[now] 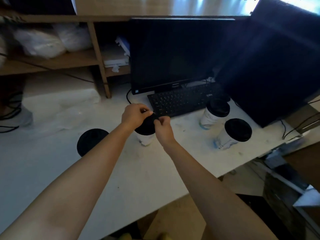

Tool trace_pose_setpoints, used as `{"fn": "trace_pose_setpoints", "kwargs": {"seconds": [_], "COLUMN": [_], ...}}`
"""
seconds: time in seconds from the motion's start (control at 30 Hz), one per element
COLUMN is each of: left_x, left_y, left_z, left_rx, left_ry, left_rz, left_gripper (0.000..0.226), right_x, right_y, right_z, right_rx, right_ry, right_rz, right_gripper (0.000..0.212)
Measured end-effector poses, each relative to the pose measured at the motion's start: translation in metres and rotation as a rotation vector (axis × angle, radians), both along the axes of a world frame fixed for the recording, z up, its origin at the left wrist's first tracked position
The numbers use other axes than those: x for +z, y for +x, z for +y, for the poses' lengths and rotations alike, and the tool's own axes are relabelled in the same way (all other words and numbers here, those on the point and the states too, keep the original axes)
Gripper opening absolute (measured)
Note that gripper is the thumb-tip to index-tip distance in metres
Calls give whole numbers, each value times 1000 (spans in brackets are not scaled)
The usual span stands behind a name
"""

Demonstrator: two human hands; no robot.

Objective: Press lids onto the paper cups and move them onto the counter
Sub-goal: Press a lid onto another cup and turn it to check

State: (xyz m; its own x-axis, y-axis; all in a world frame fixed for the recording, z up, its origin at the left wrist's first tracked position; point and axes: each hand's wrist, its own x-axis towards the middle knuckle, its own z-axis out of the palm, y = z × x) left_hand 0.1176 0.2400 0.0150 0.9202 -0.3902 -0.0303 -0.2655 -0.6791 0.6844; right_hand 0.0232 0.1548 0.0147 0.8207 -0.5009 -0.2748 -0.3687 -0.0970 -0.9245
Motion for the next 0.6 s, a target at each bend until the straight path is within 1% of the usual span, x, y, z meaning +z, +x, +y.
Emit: {"fn": "trace_pose_setpoints", "kwargs": {"seconds": [0.07,0.1,0.23,0.33,0.4,0.6], "left_x": [-3,-7,-16,-18,-20,-30], "left_y": [0,0,-9,-14,-16,-13], "left_z": [-2,-2,-4,-10,-13,-14], "left_rx": [-80,-82,73,153,167,152], "left_ry": [15,2,-17,10,20,51], "left_rz": [-44,-58,-46,27,36,-38], "left_gripper": [23,26,41,46,48,49], "right_x": [-1,0,7,3,-5,-21], "right_y": [-2,-1,16,29,32,37], "right_z": [-1,-3,-11,-12,-13,-12], "right_rx": [-29,-32,34,212,242,162], "right_ry": [3,4,-46,-155,-134,5], "right_rz": [0,13,20,27,-23,-114], "right_gripper": [18,19,37,40,36,29]}}
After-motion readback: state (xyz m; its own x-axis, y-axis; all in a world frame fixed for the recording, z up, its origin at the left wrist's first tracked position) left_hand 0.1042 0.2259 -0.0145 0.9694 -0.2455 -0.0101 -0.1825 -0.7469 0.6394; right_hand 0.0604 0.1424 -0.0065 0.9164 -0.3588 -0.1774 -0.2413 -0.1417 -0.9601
